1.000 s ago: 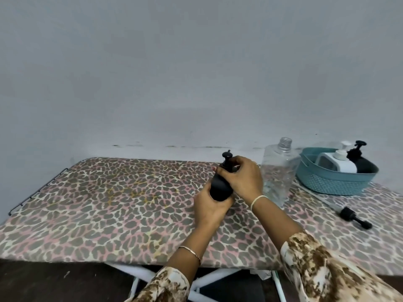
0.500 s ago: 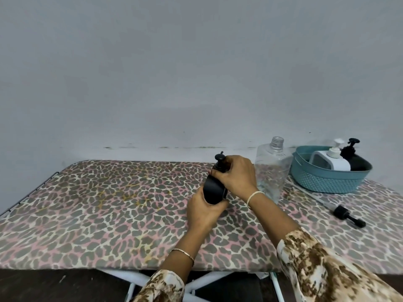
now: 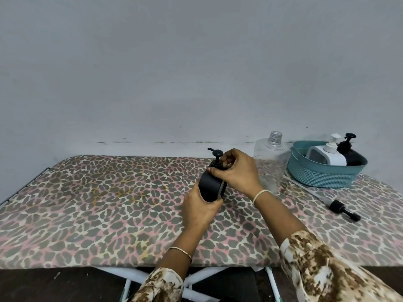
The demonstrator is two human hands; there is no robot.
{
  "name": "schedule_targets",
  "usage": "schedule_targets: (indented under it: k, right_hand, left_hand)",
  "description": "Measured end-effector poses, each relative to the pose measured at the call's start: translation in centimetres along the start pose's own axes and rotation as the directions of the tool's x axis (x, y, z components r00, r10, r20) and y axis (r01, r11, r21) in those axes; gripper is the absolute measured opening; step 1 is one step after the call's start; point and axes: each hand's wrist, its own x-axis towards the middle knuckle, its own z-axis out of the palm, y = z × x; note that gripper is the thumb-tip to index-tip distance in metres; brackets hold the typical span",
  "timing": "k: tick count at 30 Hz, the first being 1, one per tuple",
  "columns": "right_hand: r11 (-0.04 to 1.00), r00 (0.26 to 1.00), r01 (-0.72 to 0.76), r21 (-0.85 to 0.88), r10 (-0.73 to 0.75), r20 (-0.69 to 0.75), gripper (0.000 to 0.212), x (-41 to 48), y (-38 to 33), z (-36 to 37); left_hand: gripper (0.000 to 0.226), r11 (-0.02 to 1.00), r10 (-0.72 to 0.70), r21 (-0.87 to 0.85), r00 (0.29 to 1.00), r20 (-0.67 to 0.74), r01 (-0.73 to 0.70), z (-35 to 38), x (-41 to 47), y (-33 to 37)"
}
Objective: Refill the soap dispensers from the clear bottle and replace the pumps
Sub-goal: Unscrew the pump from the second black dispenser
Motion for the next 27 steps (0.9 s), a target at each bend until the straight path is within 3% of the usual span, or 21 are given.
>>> schedule_targets:
  k: [3, 6, 9, 11, 16, 20, 24, 27]
  right_hand:
    - [0.994, 0.997, -0.029, 0.108, 0.021, 0.074, 0.037, 0.0, 0.1, -0.5]
    - [0.985, 0.990, -0.037, 0.169, 0.014, 0.139, 0.047, 0.0, 0.4, -0.5]
    - [0.996, 0.998, -0.020, 0.089, 0.015, 0.053, 0.062, -0.2, 0.4, 0.6]
    - [0.996, 0.998, -0.048, 0.078, 0.051, -0.038, 0.060, -0.3, 0.1, 1.1]
    - [0.961, 0.995, -0.097, 0.259, 0.093, 0.027, 0.052, -0.7, 0.3, 1.8]
    - [0.990, 0.981, -0.139, -0.024, 0.134, -0.140, 0.053, -1.1, 0.2, 2.0]
    - [0.989, 0.988, -0.132, 0.070, 0.138, -0.077, 0.028, -1.1, -0.3, 1.7]
    - [0.995, 0.993, -0.094, -0.029, 0.092, -0.076, 0.038, -1.2, -0.2, 1.9]
  left_hand:
    - [0.049, 1.000, 0.007, 0.012, 1.000, -0.008, -0.007, 0.0, 0.0, -0.1]
    - [0.050, 0.999, 0.019, 0.033, 1.000, -0.012, -0.019, 0.1, 0.0, -0.2]
    - [0.049, 0.999, 0.017, 0.050, 1.000, -0.021, -0.016, 0.1, 0.0, -0.2]
    - [0.048, 0.998, 0.019, 0.054, 1.000, -0.025, -0.018, 0.2, 0.0, -0.2]
    - [0.045, 0.998, 0.022, 0.060, 1.000, -0.017, -0.021, 0.1, 0.1, -0.1]
    - [0.047, 0.998, 0.026, 0.061, 0.999, -0.027, -0.024, 0.2, 0.0, -0.3]
    - [0.046, 0.998, 0.027, 0.063, 0.999, -0.021, -0.026, 0.2, 0.1, -0.4]
    - [0.046, 0.998, 0.019, 0.065, 1.000, -0.024, -0.017, 0.3, 0.2, -0.4]
